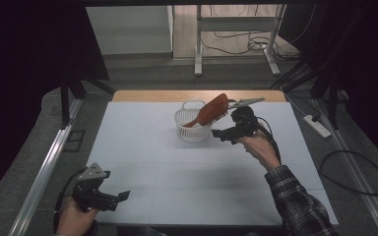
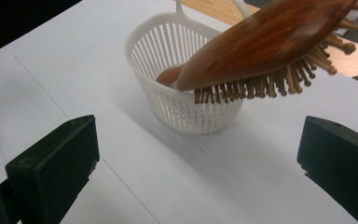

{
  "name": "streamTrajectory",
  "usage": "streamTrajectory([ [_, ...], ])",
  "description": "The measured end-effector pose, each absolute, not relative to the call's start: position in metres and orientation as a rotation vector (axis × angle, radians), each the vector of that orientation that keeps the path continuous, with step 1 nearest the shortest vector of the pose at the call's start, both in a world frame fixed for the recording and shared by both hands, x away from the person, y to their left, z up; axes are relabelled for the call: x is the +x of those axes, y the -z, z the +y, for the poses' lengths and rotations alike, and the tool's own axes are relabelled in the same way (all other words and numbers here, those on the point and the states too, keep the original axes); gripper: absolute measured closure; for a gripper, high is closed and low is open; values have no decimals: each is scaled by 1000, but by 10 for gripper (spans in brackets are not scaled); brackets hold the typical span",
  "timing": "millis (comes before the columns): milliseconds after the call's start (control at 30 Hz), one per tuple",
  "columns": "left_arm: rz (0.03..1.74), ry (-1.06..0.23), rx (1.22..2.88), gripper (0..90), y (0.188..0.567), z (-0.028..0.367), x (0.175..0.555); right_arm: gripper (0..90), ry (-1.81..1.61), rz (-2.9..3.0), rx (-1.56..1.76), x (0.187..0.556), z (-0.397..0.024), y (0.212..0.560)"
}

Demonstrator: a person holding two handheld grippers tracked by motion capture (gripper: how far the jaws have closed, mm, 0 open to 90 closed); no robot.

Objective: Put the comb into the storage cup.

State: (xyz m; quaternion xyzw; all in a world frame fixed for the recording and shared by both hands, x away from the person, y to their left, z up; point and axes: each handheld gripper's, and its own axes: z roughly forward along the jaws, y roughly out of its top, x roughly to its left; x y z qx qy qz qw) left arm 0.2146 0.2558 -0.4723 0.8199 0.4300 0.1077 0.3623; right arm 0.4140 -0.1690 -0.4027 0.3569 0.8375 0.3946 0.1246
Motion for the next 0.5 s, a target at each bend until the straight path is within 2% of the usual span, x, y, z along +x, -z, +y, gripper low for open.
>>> streamTrajectory([
  [500, 1116, -280, 2106, 0, 472, 256, 215, 0, -1145, 2451, 1017, 395, -172, 418],
])
